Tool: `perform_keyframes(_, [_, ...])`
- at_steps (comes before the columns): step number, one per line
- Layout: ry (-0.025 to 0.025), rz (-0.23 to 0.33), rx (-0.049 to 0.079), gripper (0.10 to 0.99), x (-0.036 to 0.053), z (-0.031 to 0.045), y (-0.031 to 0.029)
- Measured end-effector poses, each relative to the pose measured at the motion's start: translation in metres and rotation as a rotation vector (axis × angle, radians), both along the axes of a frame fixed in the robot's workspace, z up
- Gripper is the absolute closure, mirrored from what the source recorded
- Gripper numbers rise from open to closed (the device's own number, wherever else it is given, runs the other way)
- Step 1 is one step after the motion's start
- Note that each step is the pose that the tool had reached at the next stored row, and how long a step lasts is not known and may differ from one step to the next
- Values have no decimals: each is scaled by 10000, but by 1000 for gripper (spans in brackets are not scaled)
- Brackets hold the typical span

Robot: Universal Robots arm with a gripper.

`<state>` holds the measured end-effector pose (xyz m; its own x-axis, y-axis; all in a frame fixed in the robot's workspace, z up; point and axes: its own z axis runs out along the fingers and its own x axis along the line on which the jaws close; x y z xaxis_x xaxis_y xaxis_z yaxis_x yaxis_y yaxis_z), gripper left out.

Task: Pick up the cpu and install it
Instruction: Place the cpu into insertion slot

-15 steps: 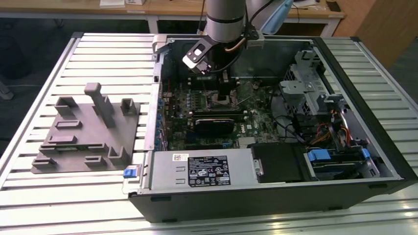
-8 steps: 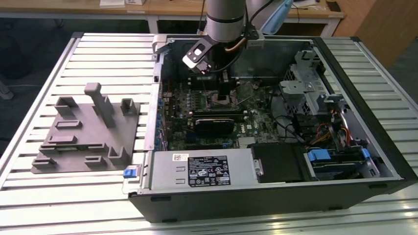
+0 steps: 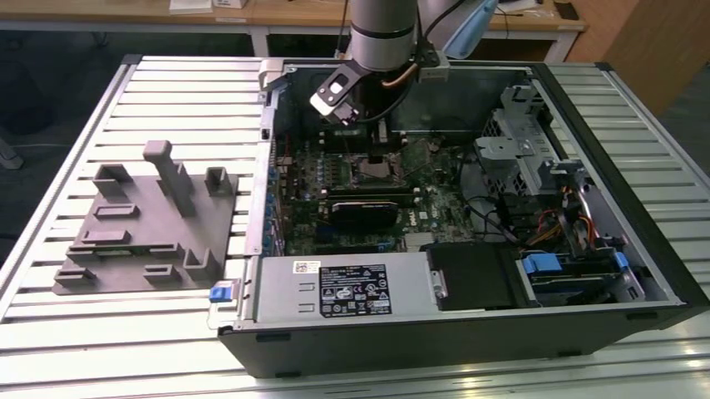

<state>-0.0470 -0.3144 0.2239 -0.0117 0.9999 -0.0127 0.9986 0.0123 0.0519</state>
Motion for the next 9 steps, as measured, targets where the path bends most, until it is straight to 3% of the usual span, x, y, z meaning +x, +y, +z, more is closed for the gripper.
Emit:
perform_keyframes(1, [0,0,0,855,0,1,0])
perform_keyframes(2, [0,0,0,855,0,1,0])
perform_keyframes(4, [0,0,0,973,0,3,0])
perform_keyframes(9, [0,1,0,980,0,6,0])
